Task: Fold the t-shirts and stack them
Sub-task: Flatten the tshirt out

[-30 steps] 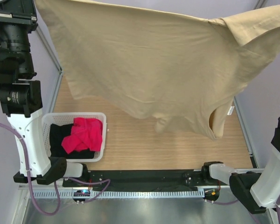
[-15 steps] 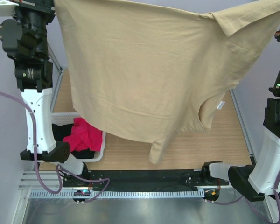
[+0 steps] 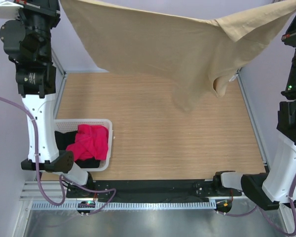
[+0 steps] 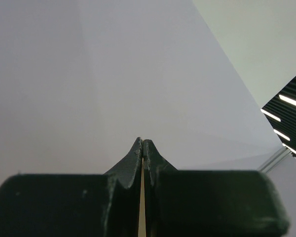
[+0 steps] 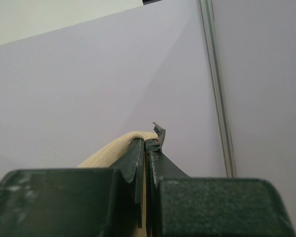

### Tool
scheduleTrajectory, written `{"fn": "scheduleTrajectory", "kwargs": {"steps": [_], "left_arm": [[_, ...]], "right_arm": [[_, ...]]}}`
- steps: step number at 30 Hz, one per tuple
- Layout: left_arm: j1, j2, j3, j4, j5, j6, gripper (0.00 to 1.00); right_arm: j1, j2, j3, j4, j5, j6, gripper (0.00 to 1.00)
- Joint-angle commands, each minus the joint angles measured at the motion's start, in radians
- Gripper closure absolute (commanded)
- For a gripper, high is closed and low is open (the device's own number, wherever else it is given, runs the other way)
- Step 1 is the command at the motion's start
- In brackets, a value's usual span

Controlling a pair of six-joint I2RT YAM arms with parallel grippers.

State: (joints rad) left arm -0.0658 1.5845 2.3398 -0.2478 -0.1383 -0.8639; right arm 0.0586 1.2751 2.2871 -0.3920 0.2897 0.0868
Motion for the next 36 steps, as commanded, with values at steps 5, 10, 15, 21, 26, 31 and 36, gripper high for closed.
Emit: {"fn": "scheduleTrajectory", "kwargs": {"steps": [5,10,15,21,26,31,36], "left_arm": [[0.011,-0.2,-0.097,0.058,-0.047,0.055,1.0],[0.011,-0.296,-0.172,0.074,-0.066,0.089,1.0],[0.011,-0.337,-0.189,0.076,-0.07,0.115,1.0],[0.011,-0.296,-0.209,0.096,-0.047,0.098,0.99],[0.003,-0.145,-0.231,0.122,0.018,0.036,0.99],[-0.08,0.078,-0.221,0.128,0.078,0.098,0.99],[-0.124,0.409,-0.195,0.119,0.19,0.154,1.0]], "right_arm": [[-0.006,-0.112,-0.006,0.013,-0.06,0.096,0.99],[-0.005,-0.177,-0.051,0.001,-0.075,0.136,0.99],[-0.006,-0.209,-0.037,-0.027,-0.092,0.162,0.99],[-0.006,-0.215,-0.109,-0.041,-0.003,0.157,0.99],[-0.006,-0.201,-0.256,-0.044,0.173,0.122,0.99],[-0.006,-0.218,-0.605,0.054,0.284,0.058,0.99],[-0.013,-0.208,-0.975,0.168,0.358,0.045,0.99]]}}
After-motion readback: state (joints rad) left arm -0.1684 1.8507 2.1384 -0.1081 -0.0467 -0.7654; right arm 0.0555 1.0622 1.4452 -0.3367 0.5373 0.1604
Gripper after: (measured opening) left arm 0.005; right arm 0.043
